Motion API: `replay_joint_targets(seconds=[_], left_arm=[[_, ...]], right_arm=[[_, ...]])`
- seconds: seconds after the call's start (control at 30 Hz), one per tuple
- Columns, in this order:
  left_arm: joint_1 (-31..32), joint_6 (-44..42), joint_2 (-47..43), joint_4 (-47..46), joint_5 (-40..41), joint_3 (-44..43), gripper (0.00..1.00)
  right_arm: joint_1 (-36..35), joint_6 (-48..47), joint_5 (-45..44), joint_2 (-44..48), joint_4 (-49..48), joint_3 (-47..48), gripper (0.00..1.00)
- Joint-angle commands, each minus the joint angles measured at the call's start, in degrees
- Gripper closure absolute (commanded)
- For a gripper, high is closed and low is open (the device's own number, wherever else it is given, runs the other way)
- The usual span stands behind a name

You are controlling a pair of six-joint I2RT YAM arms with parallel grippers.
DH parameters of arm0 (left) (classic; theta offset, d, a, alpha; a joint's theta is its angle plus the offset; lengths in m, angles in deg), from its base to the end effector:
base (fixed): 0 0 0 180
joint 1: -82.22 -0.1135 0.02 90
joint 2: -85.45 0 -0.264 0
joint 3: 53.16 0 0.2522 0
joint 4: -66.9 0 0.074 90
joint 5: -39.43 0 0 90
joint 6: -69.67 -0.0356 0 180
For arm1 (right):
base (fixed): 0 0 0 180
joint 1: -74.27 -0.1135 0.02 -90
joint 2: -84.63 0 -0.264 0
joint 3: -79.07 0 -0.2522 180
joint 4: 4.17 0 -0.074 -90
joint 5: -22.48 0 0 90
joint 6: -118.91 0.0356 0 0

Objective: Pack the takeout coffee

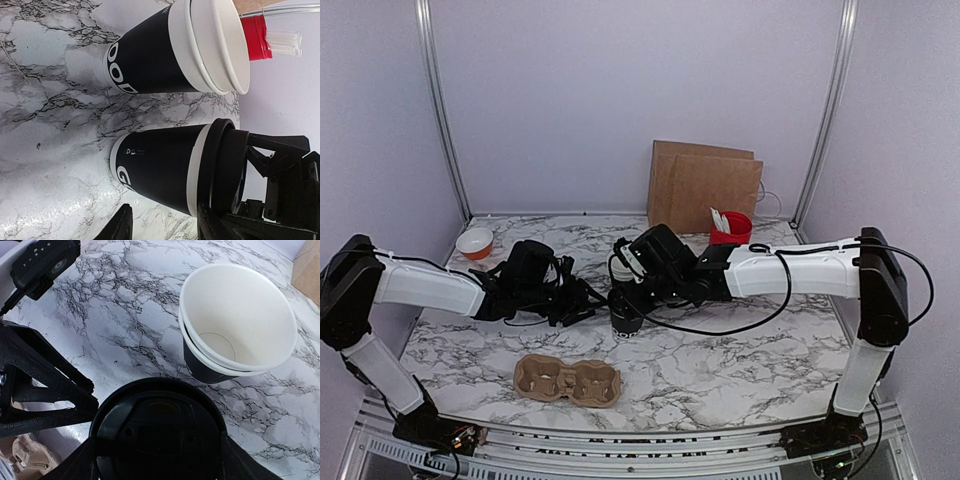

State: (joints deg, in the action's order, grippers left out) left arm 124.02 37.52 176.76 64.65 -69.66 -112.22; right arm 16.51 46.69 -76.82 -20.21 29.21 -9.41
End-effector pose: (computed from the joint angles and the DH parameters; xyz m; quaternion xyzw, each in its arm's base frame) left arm 0.2401 -0.2303 0.1890 -0.0371 0.8572 -0.4694 0.2084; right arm 0.2225 0.3419 0.2312 -0.2886 0.8808 0.1657 0.3368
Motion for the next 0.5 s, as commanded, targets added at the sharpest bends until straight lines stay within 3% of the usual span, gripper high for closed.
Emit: replay_joint_targets(seconds=[0.0, 0.47], left_arm=[[0.3, 0.4, 1.2, -0.8, -0.7, -1.3, 0.55], [0.3, 0.6, 0.3, -2.5, -1.2, -1.4, 0.56]], right_arm=[[-0.8, 0.7, 0.4, 0.8, 0.6, -1.2, 0.26], [-1.3, 0.8, 0.0, -0.5, 1.3, -0.5, 0.26]])
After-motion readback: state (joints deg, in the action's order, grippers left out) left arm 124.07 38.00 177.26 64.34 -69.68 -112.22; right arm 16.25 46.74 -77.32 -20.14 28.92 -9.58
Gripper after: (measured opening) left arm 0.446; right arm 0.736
